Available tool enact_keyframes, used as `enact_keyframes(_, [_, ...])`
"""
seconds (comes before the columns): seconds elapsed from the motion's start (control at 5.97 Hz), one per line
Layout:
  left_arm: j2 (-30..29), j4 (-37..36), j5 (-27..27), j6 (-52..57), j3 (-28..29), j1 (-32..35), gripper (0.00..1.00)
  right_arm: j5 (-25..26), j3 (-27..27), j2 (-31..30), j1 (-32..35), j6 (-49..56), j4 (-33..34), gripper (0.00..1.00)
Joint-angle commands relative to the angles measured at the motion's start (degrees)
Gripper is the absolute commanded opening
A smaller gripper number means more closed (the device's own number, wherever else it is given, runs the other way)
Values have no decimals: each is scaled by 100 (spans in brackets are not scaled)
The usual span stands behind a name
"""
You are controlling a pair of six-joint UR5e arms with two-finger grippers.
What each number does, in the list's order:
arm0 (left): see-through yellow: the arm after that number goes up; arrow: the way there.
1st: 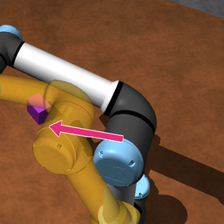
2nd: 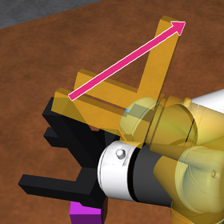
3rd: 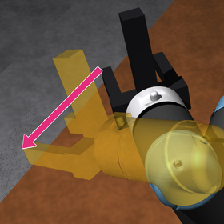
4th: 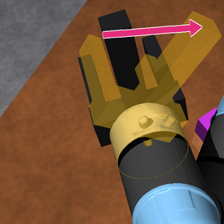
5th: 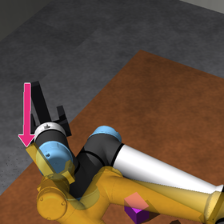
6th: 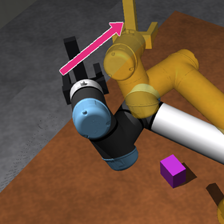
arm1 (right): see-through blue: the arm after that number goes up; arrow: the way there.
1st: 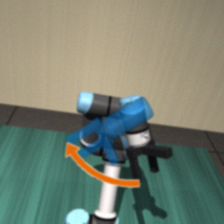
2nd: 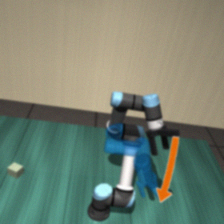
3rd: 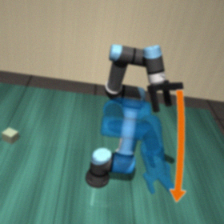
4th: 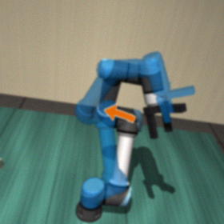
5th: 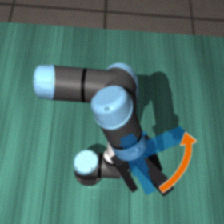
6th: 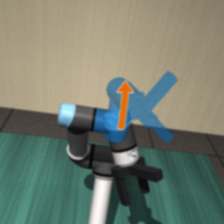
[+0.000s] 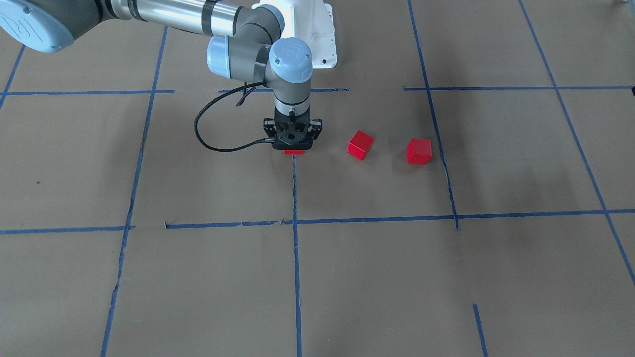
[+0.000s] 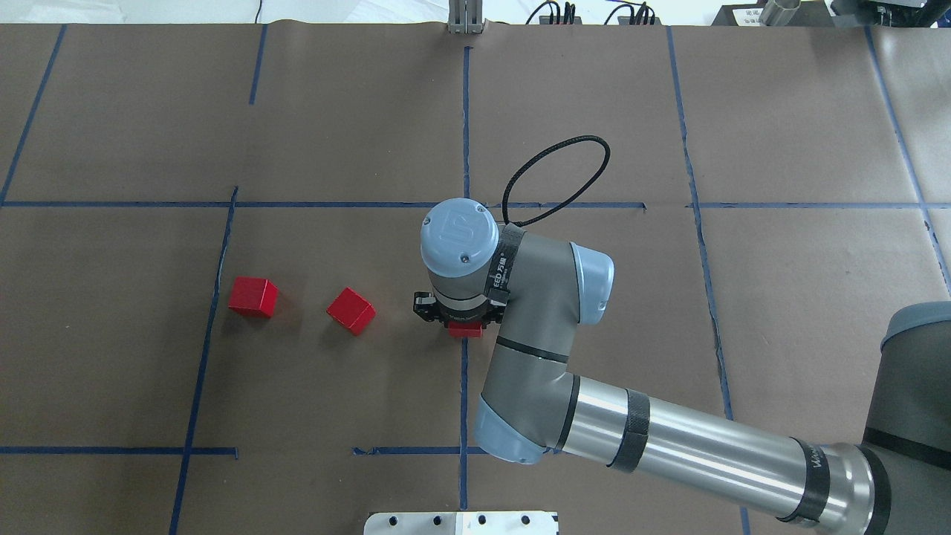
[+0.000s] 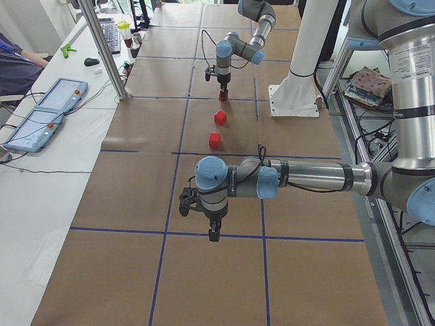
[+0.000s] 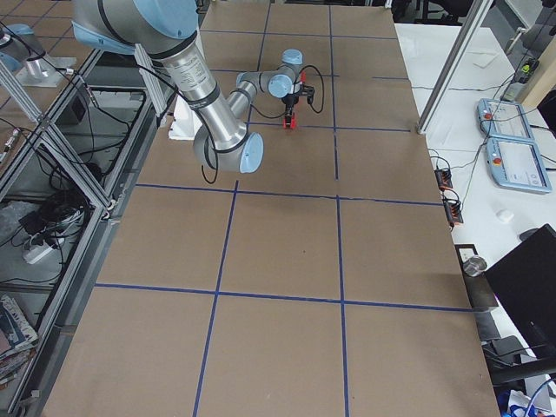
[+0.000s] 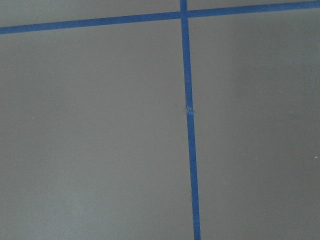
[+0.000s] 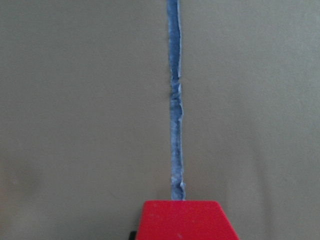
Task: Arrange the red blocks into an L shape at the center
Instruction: 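Lower the cube at the center, open the right gripper, withdraw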
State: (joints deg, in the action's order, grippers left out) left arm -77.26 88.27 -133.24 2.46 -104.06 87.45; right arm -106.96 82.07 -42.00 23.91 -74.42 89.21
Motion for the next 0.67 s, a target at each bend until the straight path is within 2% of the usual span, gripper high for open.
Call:
enact_keyframes(0.0, [0,-2,0,0,0,0,100,0,-6,-1,-18,51,0,55])
enact_keyframes(0.5, [0,-2,0,0,0,0,100,0,-6,-10,-45,50,0,77])
